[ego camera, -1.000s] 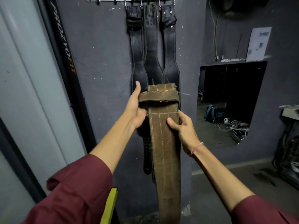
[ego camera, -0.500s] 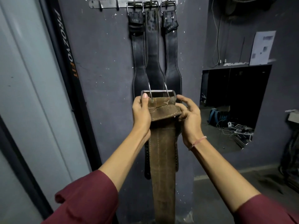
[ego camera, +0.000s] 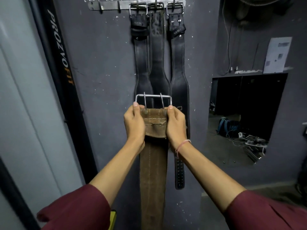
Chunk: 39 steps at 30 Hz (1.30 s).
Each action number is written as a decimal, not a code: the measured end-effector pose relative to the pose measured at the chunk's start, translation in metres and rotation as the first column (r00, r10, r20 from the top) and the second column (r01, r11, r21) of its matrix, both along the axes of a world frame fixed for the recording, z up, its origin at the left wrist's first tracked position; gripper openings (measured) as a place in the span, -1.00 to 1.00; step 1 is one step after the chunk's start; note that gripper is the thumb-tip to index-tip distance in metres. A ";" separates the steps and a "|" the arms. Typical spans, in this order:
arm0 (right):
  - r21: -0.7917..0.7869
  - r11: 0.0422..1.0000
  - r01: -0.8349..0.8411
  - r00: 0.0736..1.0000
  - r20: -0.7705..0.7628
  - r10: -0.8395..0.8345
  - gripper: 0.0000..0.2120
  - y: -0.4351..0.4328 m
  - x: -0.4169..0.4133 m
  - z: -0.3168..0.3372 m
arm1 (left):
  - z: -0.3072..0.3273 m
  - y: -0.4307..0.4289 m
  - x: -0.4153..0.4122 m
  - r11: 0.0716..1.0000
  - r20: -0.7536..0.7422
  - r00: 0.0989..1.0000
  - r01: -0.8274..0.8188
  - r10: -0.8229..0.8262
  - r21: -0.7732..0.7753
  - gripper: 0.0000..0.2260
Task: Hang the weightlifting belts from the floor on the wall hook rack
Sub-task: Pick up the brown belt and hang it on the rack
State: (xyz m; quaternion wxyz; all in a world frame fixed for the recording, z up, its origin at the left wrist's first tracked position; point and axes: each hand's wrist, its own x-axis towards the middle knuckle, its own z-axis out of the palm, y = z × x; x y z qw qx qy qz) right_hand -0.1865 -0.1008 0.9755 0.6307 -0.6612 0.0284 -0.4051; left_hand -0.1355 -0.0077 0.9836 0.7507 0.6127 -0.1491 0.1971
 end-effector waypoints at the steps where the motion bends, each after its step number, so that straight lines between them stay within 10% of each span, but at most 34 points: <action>1: 0.008 1.000 -0.008 1.000 0.000 0.008 -0.64 0.005 0.008 0.002 | 0.003 0.002 0.007 1.000 -0.014 1.000 -0.026 0.026 -0.010 -0.65; 20: -0.133 0.925 0.357 0.903 0.301 -0.305 -0.67 0.037 0.183 0.151 | 0.144 0.018 0.172 0.879 0.352 0.823 -0.477 0.446 0.003 -0.61; 39: -0.067 0.965 0.254 0.924 0.311 -0.222 -0.69 -0.024 0.328 0.366 | 0.365 -0.033 0.328 0.816 0.410 0.742 -0.577 0.530 -0.009 -0.59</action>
